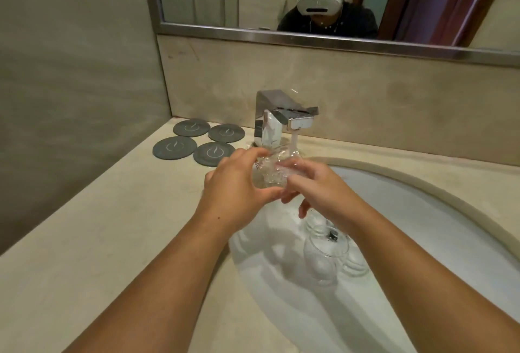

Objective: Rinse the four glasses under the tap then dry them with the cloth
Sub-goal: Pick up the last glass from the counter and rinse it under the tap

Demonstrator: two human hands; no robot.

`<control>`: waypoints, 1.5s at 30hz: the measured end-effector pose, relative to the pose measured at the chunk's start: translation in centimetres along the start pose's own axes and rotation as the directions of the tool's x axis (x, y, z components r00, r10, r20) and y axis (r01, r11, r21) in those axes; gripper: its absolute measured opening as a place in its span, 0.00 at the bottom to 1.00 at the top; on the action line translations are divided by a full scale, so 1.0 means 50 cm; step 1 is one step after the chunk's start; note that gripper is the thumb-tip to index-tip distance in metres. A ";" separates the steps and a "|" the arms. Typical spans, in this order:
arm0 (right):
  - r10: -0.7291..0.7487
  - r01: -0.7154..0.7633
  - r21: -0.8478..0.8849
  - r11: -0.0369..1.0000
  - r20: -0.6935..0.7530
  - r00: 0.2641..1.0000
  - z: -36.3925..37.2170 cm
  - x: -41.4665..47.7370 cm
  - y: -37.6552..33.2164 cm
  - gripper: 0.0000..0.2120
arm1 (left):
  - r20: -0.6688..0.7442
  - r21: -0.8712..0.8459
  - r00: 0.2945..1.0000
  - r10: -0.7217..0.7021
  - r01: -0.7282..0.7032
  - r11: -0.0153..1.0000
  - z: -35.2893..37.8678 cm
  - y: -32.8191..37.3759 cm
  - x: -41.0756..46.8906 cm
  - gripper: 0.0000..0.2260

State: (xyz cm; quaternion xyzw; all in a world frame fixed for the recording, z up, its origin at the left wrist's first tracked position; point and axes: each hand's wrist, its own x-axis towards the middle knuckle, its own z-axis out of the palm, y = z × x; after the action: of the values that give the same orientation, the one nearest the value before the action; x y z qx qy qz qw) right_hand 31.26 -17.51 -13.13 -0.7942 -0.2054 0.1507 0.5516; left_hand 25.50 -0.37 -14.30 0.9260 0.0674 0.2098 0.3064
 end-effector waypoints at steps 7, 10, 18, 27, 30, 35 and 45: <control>0.016 -0.043 0.167 0.985 0.163 0.986 -0.039 -0.003 0.020 0.12 | 0.045 -0.018 0.997 0.064 -0.063 0.998 0.005 0.006 -0.002 0.37; -0.003 -0.021 0.128 0.992 0.181 0.983 -0.036 -0.002 0.025 0.25 | 0.054 -0.022 0.995 0.090 -0.089 0.996 0.007 0.000 -0.003 0.36; 0.013 -0.021 0.042 0.999 0.179 0.984 -0.028 0.003 0.019 0.16 | 0.033 0.005 0.995 0.092 -0.092 0.996 0.004 -0.007 -0.002 0.36; -0.066 0.080 0.153 0.985 -0.094 0.993 -0.012 0.006 0.034 0.26 | -0.009 -0.076 1.000 -0.019 0.019 0.997 0.001 -0.007 -0.003 0.31; -0.008 0.050 0.286 0.957 -0.146 0.989 0.002 0.011 0.038 0.35 | -0.037 -0.086 0.996 -0.083 0.080 0.993 -0.001 -0.003 -0.003 0.31; 0.125 -0.181 0.506 0.843 0.143 0.982 0.006 0.011 0.034 0.22 | -0.052 -0.146 0.987 -0.152 0.143 0.979 -0.002 0.011 -0.006 0.27; 0.264 -0.402 0.575 0.713 0.310 0.913 0.020 0.003 0.028 0.30 | -0.089 -0.110 0.989 -0.117 0.107 0.988 -0.015 0.024 -0.011 0.30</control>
State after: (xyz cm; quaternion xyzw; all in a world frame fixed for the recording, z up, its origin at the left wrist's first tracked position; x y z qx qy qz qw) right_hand 31.17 -17.06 -14.81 -0.5685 -0.0518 0.3886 0.7232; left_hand 24.69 -1.08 -13.24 0.8924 0.1228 0.2393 0.3624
